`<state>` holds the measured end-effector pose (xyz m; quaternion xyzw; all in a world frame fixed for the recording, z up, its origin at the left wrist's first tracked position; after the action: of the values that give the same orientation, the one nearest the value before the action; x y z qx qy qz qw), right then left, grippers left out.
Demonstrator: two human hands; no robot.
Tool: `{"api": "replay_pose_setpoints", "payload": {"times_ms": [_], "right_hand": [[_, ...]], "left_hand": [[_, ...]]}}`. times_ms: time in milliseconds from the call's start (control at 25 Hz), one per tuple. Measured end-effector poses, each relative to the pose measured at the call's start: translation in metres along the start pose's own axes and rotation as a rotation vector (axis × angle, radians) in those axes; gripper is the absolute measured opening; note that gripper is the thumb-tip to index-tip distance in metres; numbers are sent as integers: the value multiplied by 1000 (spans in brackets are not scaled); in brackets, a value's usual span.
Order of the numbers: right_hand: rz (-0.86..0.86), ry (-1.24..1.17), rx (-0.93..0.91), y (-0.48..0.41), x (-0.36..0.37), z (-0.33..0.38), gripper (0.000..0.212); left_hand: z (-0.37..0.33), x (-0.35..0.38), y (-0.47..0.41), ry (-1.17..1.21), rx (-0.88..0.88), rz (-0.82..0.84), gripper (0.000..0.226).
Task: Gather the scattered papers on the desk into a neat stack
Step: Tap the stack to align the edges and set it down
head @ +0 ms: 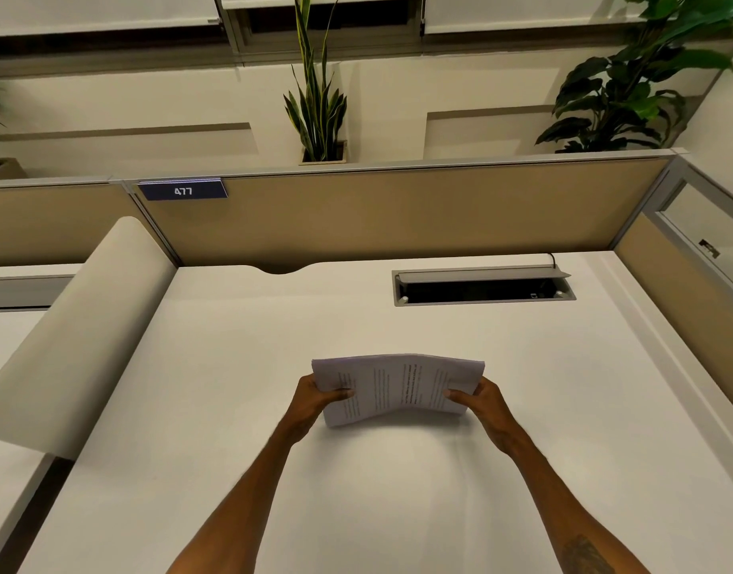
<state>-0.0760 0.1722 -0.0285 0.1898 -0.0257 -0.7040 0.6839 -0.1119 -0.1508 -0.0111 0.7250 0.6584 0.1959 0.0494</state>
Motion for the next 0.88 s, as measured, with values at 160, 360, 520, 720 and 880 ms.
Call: {"api": "replay_pose_setpoints", "payload": {"times_ms": [160,360,520,720,880], "right_hand": [[-19,3,17,2,-1,-3,35],[-18,37,-4,-4,-10,7,22],[-73,-111,62,-4,-19,-4,24],[-77,-577,185,3,-3,-26,34],[-48,-790,308,13,44,-35,40]], "left_hand": [[5,-3,3,14,13,-14,31],[-4,1,-4,-13,-7,23,19],[-19,-1,-8,25,49,-18,21],[4,5,-8,380,-16,-183,27],[35,58,-4,498,-144,-97,36]]}}
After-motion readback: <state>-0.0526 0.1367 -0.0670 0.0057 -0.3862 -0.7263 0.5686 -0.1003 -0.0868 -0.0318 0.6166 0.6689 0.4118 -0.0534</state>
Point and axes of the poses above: each hand's wrist, its own y-axis away from the middle knuckle, its own x-axis out of the palm, z = x × y, the point moved 10 cm from there along -y, towards the middle knuckle, and after that the axes turned 15 degrees about y, right-handed, at the moved point
